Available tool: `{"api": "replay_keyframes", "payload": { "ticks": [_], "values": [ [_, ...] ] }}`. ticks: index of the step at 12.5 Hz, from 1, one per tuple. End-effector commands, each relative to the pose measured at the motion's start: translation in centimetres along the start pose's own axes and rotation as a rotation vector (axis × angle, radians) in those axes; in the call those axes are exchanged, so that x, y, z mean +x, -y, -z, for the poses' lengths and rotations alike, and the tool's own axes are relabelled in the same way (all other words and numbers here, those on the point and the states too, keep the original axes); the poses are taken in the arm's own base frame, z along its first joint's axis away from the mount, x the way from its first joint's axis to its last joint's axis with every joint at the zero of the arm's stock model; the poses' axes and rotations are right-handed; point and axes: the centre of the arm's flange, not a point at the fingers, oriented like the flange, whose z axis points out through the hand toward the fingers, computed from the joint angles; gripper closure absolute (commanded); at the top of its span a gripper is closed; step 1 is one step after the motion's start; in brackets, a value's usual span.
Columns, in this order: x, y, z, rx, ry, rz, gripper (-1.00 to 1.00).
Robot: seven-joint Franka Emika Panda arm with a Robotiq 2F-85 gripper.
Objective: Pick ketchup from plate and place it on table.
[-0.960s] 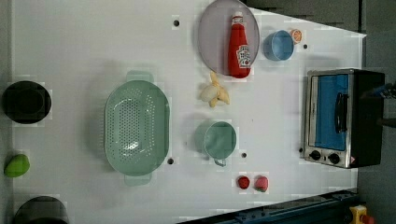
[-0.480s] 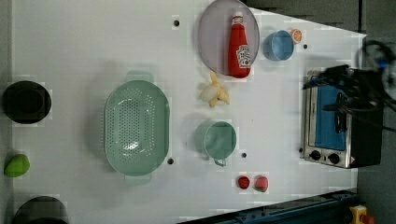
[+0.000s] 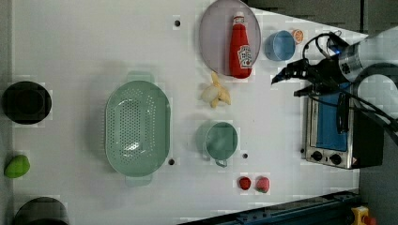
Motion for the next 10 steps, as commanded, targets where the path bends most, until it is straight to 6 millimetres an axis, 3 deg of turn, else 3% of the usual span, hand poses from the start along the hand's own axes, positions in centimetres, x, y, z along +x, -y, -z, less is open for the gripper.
{"api": "replay_keyframes", "payload": {
  "ticks": [1,6,10],
  "values": [
    [2.2,0.9,1.6,0.014,-0.07,0.19,-1.0],
    [6.5,4.8,-3.0,-0.032,-0.216,0.353,-1.0],
    [8.9,6.0,-8.0,-0.018,-0.246,0.37,-1.0]
  ]
}}
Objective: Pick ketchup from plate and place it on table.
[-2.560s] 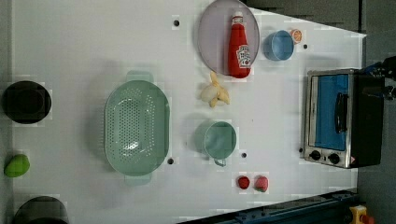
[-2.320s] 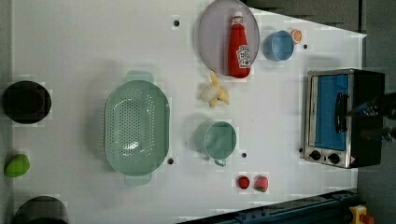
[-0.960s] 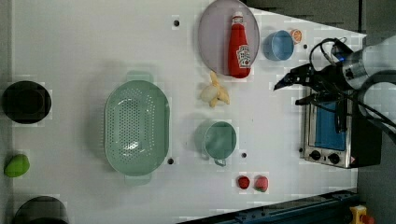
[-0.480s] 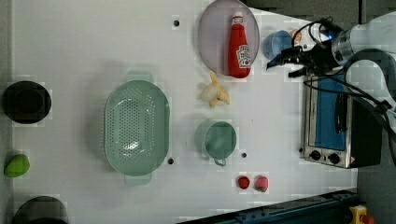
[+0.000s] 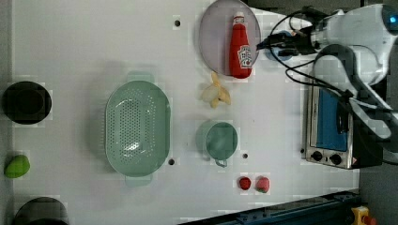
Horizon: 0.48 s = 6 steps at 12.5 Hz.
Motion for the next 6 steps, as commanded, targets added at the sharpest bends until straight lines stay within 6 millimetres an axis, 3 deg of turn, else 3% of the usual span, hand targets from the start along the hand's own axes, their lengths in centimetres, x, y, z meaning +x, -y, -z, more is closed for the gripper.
{"api": "replay_keyframes", "payload": {
  "ticks": [1,6],
  "values": [
    [0.7,2.5,-2.6,0.006,-0.032,0.096,-1.0],
    [1.5,2.9,-7.0,0.008,-0.039,0.107,-1.0]
  ]
}}
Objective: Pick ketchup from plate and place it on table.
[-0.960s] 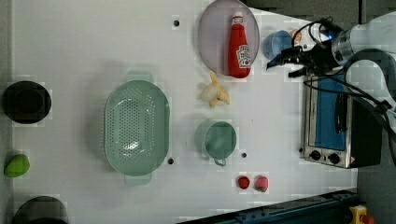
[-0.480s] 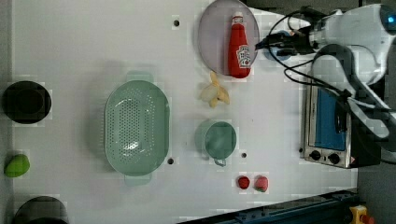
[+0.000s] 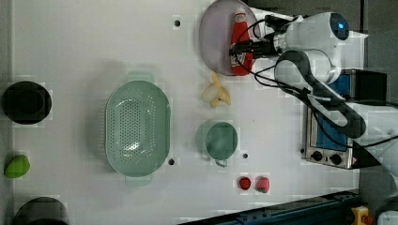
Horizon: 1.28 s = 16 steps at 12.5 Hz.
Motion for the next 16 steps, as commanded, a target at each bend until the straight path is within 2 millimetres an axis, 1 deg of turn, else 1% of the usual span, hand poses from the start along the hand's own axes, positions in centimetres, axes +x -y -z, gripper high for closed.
{"api": "replay_keyframes", "payload": {
  "ticks": [1,5,6,9,13,14,15,16],
  "values": [
    [1.6,0.1,2.1,-0.009,-0.066,0.05,-1.0],
    [1.8,0.2,0.8,-0.003,-0.074,0.047,-1.0],
    [1.8,0.2,0.7,-0.002,-0.074,0.048,-0.92],
    [2.0,0.2,1.0,0.0,-0.086,0.045,-0.19],
    [2.3,0.4,1.6,0.005,-0.097,0.044,-0.18],
    [2.5,0.5,2.3,0.008,-0.108,0.042,-0.18],
    [3.0,0.3,3.8,0.012,-0.132,0.037,-0.18],
    [3.5,0.1,6.0,0.018,-0.159,0.027,-0.18]
  ]
}}
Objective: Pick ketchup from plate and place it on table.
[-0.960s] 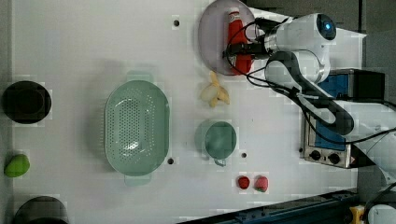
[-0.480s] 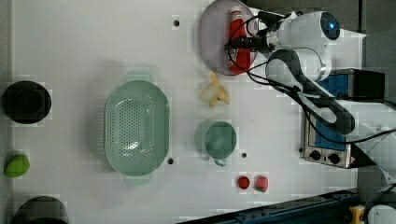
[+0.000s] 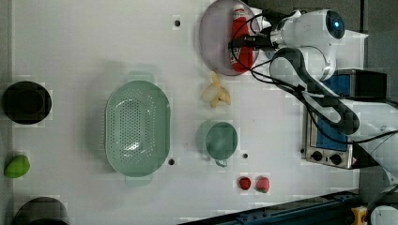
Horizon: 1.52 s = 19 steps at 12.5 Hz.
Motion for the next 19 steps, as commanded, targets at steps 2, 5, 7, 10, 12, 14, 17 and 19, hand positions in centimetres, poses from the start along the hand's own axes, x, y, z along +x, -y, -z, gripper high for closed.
{"api": "replay_keyframes", "payload": {
  "ticks": [2,5,7,10,12,14,17,19],
  "values": [
    [2.8,-1.2,10.7,0.033,-0.096,-0.031,-0.18],
    [2.2,-2.5,18.7,0.06,-0.08,-0.083,-0.18],
    [1.5,-4.0,23.8,0.049,-0.109,-0.099,-0.18],
    [-1.9,-6.5,28.0,0.021,-0.081,-0.13,-0.18],
    [-5.1,-8.0,29.1,0.002,-0.064,-0.148,-0.18],
    [-8.7,-9.1,29.1,-0.017,-0.033,-0.167,-0.18],
    [-13.7,-10.4,27.6,-0.041,0.026,-0.192,-0.18],
    [-15.9,-11.1,25.9,-0.047,0.04,-0.206,-0.18]
  ]
}}
